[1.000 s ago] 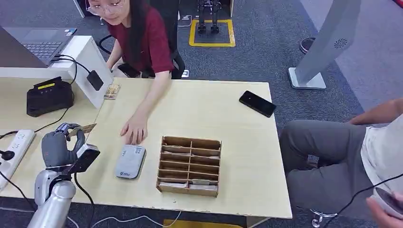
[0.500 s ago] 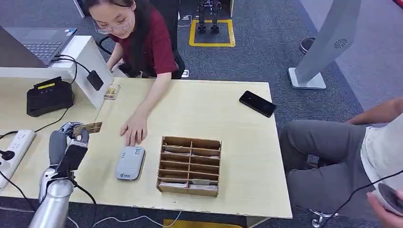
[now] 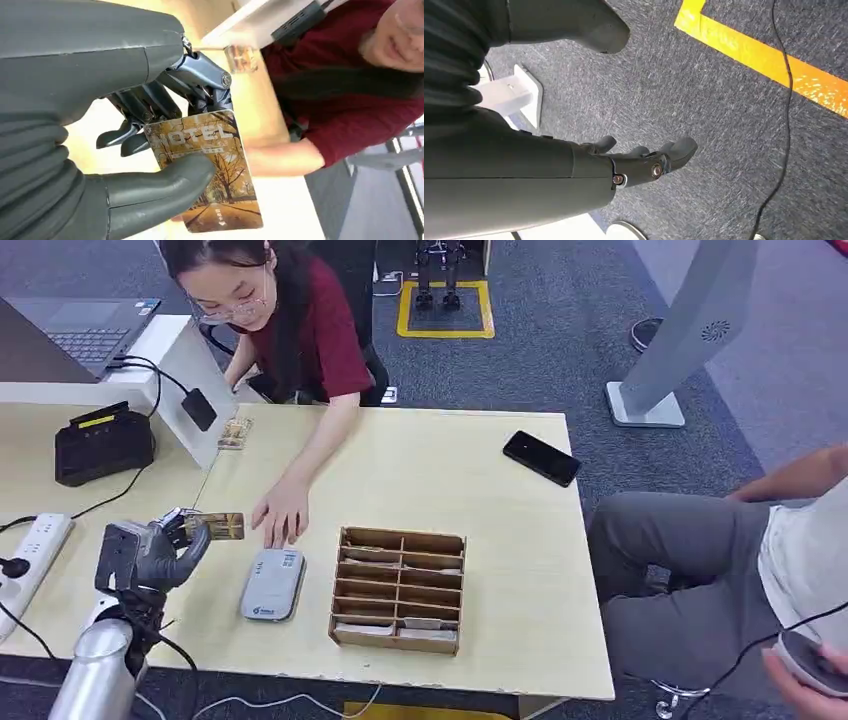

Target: Pass the card to the sensor for recognition and then transmit it.

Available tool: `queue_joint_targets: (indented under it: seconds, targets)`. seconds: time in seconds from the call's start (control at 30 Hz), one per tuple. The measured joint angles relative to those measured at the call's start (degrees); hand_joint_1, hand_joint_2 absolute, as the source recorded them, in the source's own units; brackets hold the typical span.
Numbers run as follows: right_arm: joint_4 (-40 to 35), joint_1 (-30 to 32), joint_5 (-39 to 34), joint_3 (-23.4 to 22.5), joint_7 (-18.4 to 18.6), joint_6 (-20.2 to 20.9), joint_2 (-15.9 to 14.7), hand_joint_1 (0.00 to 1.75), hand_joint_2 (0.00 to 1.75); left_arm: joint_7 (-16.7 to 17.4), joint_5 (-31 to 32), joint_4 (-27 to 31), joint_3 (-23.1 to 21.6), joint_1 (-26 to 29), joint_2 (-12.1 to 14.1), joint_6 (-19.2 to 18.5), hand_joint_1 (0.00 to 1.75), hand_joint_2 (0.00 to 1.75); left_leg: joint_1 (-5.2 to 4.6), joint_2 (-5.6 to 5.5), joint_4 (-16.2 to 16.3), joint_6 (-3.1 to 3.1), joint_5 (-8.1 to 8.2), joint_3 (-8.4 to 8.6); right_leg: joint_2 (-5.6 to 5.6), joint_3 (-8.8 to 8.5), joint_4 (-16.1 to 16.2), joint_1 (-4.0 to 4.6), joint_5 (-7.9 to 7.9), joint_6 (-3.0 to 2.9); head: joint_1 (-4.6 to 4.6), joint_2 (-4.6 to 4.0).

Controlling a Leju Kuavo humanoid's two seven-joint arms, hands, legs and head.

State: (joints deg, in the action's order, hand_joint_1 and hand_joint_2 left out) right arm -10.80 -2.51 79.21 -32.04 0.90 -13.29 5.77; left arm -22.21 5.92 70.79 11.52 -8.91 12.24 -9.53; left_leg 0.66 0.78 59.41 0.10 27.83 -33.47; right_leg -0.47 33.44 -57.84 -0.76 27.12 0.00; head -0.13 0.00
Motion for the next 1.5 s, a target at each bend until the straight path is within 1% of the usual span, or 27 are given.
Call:
queue_joint_targets:
  seconds: [0.13,0.4,0.57,0.6,0.7,0.8,0.97,1.03,1.13,1.23,1.37,1.5]
  targets:
    - [0.0,-0.06,-0.09,-0.37,-0.11,0.09,0.02,0.0,1.75,1.09,-0.48,0.0,-0.02,0.39,-0.11,-0.39,1.75,1.75,0.0,-0.04,0.0,0.0,0.0,-0.02,-0.05,-0.02,0.0,0.0,0.01,0.01,0.0,0.0]
    - [0.0,0.14,0.0,-1.25,-0.11,0.04,0.02,0.0,1.75,1.11,-1.22,0.39,-0.02,2.38,0.81,0.13,1.75,1.75,0.0,-0.03,0.0,0.0,0.0,-0.01,-0.04,-0.02,0.0,0.0,0.0,0.0,0.0,0.0]
    - [0.0,0.2,0.2,-1.33,-0.04,0.04,0.02,0.0,1.75,1.05,1.62,1.03,-0.04,4.2,1.6,-0.46,1.75,1.75,0.0,0.02,0.0,0.0,0.0,0.0,0.01,-0.01,0.0,0.0,0.0,0.0,0.02,0.0]
    - [0.0,0.2,0.2,-1.36,-0.07,0.02,0.02,0.0,1.75,0.87,2.17,1.12,-0.04,4.8,1.77,-0.83,1.75,1.75,0.0,0.02,-0.01,0.0,0.0,-0.01,0.02,-0.01,0.0,0.0,0.01,0.0,0.0,0.0]
    - [0.0,0.19,0.28,-1.46,-0.39,0.07,0.02,0.0,1.75,-0.44,3.34,1.79,-0.26,7.69,3.03,-3.47,1.75,1.75,0.0,0.08,-0.02,-0.01,0.01,0.0,0.08,-0.01,0.0,0.0,0.02,-0.01,0.0,0.0]
    - [0.0,0.31,0.63,-1.68,-0.39,0.02,0.02,0.0,1.75,-1.16,4.5,2.88,-0.26,11.01,3.56,-4.5,1.75,1.75,0.0,0.1,-0.02,0.0,0.02,-0.01,0.08,0.03,0.01,0.0,0.05,0.0,0.0,-0.02]
    - [0.0,0.25,1.22,-1.86,-0.59,-0.07,0.02,0.0,1.75,-1.2,8.57,3.96,-0.37,13.69,2.99,-4.65,1.75,1.75,0.0,0.06,-0.01,0.0,0.02,-0.02,0.02,0.01,0.02,-0.01,0.05,0.0,0.0,0.0]
    - [0.0,0.24,1.29,-2.01,-0.83,-0.15,0.02,0.0,1.75,-0.98,10.77,3.96,-0.92,14.04,2.54,-3.54,1.75,1.75,0.0,0.05,-0.01,0.0,0.02,-0.02,0.02,0.01,0.02,0.0,0.04,0.0,0.02,0.0]
    - [0.0,0.23,1.31,-2.21,-0.87,-0.15,0.02,0.0,1.75,-0.9,12.37,3.96,-1.9,14.08,1.83,-2.51,1.75,1.75,0.0,0.05,-0.01,0.0,0.02,-0.01,0.02,0.0,0.02,0.0,0.03,0.0,0.0,0.0]
    - [0.0,0.22,1.31,-2.56,-0.61,-0.17,0.02,0.0,1.75,0.02,13.14,3.93,-3.02,13.75,1.02,-1.68,1.75,1.75,0.0,0.04,-0.01,0.0,0.02,0.0,0.02,-0.01,0.02,0.0,0.02,0.0,0.02,0.0]
    - [0.0,0.22,1.4,-2.71,-0.55,-0.17,0.02,0.0,1.75,0.3,13.29,3.93,-3.91,13.44,0.37,-1.38,1.75,1.75,0.0,0.05,-0.01,0.0,0.02,0.01,0.04,-0.01,0.01,0.0,0.02,-0.01,0.0,0.0]
    - [0.0,0.19,2.29,-2.73,-0.52,-0.15,0.04,0.0,1.75,2.68,13.27,3.52,-4.37,11.7,-0.61,1.16,1.75,1.75,0.0,-0.02,0.0,0.0,0.01,-0.01,-0.05,0.01,0.02,0.0,0.03,-0.01,-0.02,0.0]
